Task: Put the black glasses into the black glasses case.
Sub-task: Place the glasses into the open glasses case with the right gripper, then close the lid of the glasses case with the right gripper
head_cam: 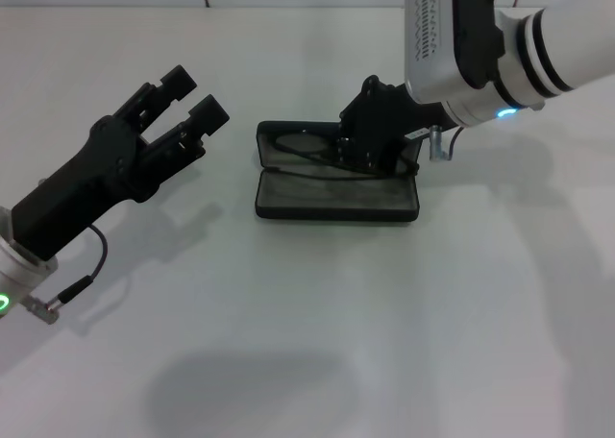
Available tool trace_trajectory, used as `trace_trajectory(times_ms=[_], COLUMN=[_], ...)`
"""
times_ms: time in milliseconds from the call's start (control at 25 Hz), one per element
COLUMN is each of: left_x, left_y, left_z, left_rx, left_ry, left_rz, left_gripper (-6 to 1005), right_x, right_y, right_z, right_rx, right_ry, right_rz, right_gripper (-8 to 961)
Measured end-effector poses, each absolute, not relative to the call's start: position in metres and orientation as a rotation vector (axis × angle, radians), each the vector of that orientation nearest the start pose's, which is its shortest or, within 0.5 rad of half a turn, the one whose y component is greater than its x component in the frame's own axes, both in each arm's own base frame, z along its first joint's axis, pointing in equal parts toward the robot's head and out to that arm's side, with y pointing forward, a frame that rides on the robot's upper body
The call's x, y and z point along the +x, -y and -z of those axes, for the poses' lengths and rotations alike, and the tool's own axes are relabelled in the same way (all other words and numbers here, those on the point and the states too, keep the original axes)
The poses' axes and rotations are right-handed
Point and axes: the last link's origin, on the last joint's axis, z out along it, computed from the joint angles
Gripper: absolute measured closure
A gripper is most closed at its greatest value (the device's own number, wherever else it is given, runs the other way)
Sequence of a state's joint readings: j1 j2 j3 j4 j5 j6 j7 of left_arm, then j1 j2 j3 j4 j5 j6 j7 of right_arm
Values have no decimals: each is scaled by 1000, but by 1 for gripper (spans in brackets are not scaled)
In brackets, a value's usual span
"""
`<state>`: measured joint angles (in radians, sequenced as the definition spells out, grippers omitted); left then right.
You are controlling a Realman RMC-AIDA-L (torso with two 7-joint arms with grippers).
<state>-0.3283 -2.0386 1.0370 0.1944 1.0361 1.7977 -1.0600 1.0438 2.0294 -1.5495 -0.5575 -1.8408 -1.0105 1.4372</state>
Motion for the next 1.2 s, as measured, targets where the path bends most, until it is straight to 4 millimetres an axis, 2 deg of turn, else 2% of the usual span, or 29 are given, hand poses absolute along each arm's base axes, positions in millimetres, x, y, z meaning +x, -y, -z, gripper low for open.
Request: trace_trajectory(times_ms=[640, 960, 1200], left_x=[-282, -282, -282], left_y=[-256, -256, -256], left_z=[-7, -7, -7], left_rx=[-2125, -2126, -2126], left_ry=[713, 713, 711], left_rz=[1535, 1535, 1534], left_gripper=[105, 106, 107], right_x=[91, 91, 81], right_y=[-420, -417, -402], right_z=[96, 96, 75], right_rx=[-2921, -2933, -3019], right_ry=[399, 387, 317], right_rz=[49, 34, -133], right_gripper=[757, 634, 608])
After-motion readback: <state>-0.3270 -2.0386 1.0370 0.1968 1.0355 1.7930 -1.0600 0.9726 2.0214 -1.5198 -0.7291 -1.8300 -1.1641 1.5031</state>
